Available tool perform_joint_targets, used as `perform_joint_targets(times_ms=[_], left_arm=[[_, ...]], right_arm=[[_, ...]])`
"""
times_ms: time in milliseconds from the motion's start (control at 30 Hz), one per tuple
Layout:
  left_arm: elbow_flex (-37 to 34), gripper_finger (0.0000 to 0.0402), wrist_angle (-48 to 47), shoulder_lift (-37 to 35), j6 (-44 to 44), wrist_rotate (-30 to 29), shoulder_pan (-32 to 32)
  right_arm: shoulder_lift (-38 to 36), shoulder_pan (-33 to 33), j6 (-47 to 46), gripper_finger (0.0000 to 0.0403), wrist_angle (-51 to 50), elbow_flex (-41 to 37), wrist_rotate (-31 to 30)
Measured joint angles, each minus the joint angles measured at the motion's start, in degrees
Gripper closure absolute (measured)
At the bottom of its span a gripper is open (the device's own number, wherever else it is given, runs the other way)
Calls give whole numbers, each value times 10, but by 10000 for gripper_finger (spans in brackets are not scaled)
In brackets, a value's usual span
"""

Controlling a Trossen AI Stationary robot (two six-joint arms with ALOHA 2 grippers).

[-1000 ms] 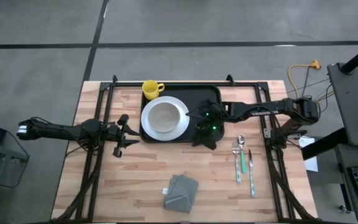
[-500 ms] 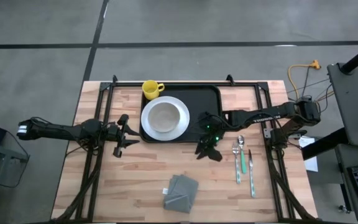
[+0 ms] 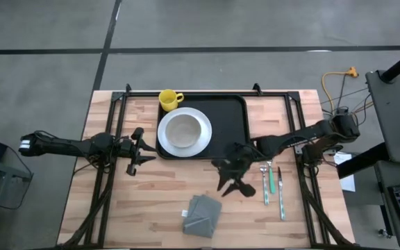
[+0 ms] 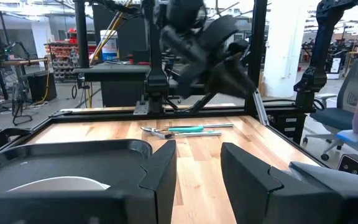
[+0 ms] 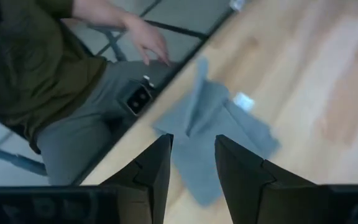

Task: Set up tray
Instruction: Put the gray napkin on the right side of the white plate

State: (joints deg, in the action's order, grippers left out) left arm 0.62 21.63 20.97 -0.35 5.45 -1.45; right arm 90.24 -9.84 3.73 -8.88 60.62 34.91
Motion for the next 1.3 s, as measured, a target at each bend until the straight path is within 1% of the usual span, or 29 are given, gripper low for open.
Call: perform_joint_targets(times_ms=[167,333,433,500,633,800,967,1033,1133,1300], left_arm=[[0,294,0,0,0,0,0],[0,294,0,0,0,0,0],[0,294,0,0,0,0,0],[0,294,0,0,0,0,0],[0,294,0,0,0,0,0],[0,294,0,0,0,0,0],[0,294,0,0,0,0,0],[0,294,0,0,0,0,0],[0,294,0,0,0,0,0],[0,294,0,0,0,0,0]], right_arm=[[3,-37,51,292,54,0,-4],[14,-52,56,292,97,0,-4],[15,-51,46,288,104,0,-6],[17,-51,44,284,109,0,-18],[27,-52,43,273,108,5,-52],[63,-51,35,248,104,28,-54],[105,-51,35,217,20,76,-54],[121,-51,33,208,10,96,-55],[142,-52,33,201,8,121,-54],[179,-52,24,200,3,145,-54]])
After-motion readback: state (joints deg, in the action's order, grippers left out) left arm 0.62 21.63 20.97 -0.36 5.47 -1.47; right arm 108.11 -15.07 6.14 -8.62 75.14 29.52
